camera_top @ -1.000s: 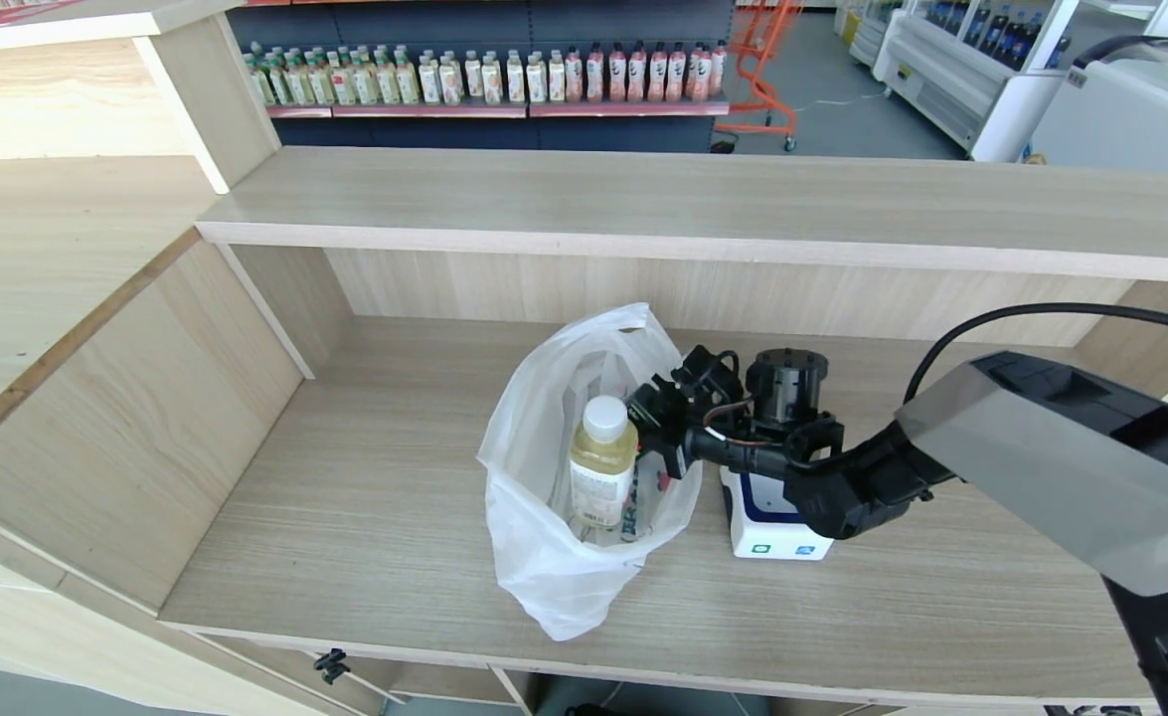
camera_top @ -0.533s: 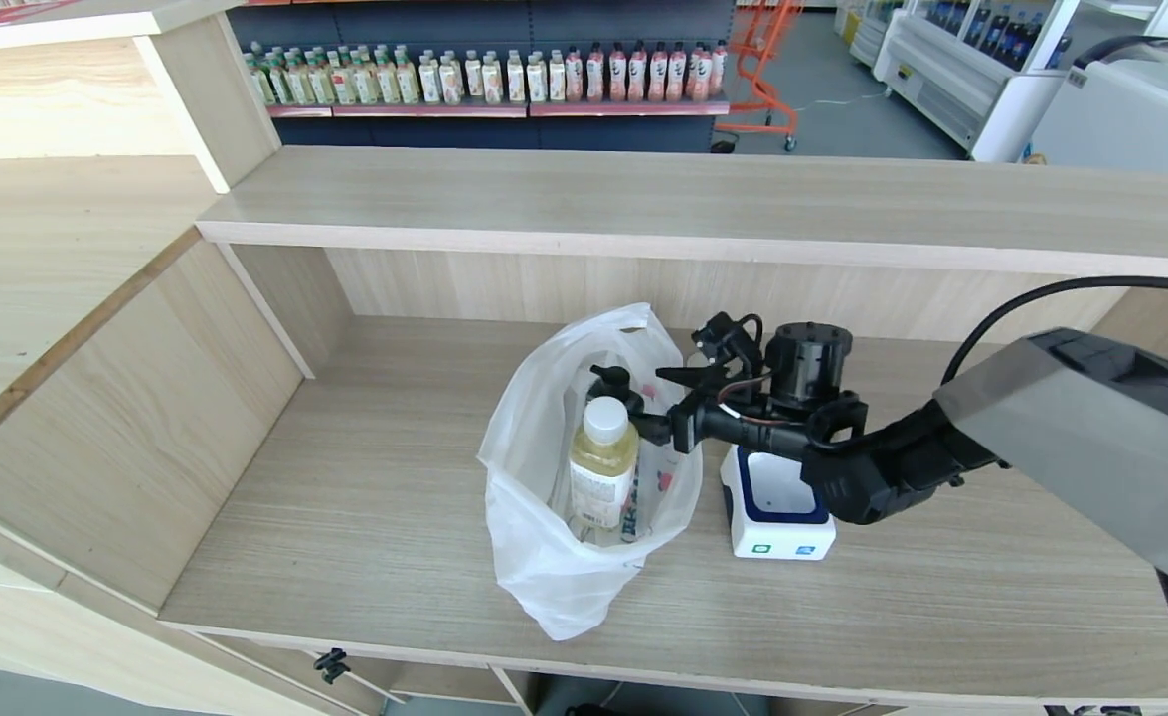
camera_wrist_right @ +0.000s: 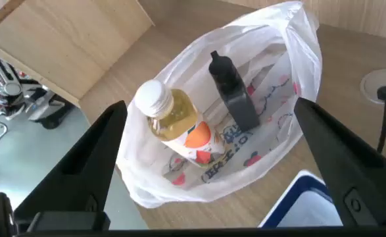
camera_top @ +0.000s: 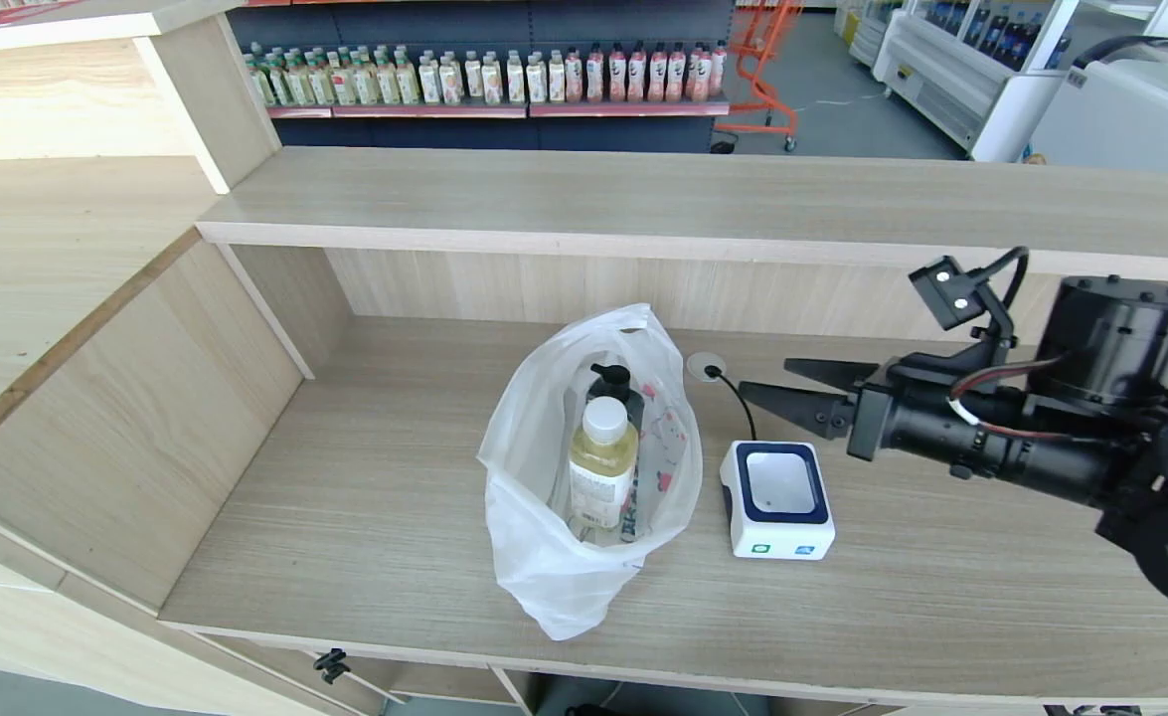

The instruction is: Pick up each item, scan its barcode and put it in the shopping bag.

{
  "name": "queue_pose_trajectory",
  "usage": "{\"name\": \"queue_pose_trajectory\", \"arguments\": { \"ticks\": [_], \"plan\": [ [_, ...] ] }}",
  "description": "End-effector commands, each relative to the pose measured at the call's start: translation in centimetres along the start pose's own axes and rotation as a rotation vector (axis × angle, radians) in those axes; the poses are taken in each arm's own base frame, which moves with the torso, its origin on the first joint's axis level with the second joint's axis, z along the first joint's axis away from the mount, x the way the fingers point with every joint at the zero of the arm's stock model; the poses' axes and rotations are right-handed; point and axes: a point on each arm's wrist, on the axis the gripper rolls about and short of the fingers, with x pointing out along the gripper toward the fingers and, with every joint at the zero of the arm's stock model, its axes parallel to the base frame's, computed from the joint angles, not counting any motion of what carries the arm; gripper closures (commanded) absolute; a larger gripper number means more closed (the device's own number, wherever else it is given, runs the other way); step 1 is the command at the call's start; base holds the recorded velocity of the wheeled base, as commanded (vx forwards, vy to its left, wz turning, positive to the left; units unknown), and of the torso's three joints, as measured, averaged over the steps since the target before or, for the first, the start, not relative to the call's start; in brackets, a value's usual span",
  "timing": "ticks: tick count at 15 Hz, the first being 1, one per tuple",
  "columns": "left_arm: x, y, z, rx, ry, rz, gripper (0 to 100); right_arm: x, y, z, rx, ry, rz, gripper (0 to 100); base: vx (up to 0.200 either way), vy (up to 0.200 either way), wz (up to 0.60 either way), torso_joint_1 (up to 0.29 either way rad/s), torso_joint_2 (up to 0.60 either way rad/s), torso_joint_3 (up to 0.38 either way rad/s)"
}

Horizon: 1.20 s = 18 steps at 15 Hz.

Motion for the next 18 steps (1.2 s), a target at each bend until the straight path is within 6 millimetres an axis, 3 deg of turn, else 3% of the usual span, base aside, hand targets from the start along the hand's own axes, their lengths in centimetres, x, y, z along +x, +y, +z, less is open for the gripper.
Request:
{"name": "queue_pose_trajectory", "arguments": {
  "ticks": [1, 3, 4, 6, 9, 13, 18],
  "plan": [
    [0.0, 0.0, 0.0, 0.0, 0.0, 0.001, 0, -10.8, 4.3, -0.6, -0.07, -0.04, -0.115, 0, 0.0, 0.0, 0.0, 0.0, 0.0, 0.0],
    [0.0, 0.0, 0.0, 0.0, 0.0, 0.001, 0, -13.9, 6.0, -0.9, -0.037, 0.013, -0.188, 0, 0.0, 0.0, 0.0, 0.0, 0.0, 0.0],
    [0.0, 0.0, 0.0, 0.0, 0.0, 0.001, 0, -15.6, 7.0, -2.0, -0.028, 0.038, -0.277, 0, 0.0, 0.0, 0.0, 0.0, 0.0, 0.0],
    [0.0, 0.0, 0.0, 0.0, 0.0, 0.001, 0, -18.9, 8.6, -6.2, -0.04, 0.027, -0.479, 0, 0.0, 0.0, 0.0, 0.0, 0.0, 0.0],
    [0.0, 0.0, 0.0, 0.0, 0.0, 0.001, 0, -22.4, 11.1, -11.0, -0.191, -0.033, -0.6, 0, 0.0, 0.0, 0.0, 0.0, 0.0, 0.0],
    [0.0, 0.0, 0.0, 0.0, 0.0, 0.001, 0, -24.4, 12.9, -14.8, -0.195, -0.048, -0.727, 0, 0.0, 0.0, 0.0, 0.0, 0.0, 0.0],
    [0.0, 0.0, 0.0, 0.0, 0.0, 0.002, 0, -25.1, 13.1, -15.1, -0.184, -0.134, -0.864, 0, 0.0, 0.0, 0.0, 0.0, 0.0, 0.0]
  ]
}}
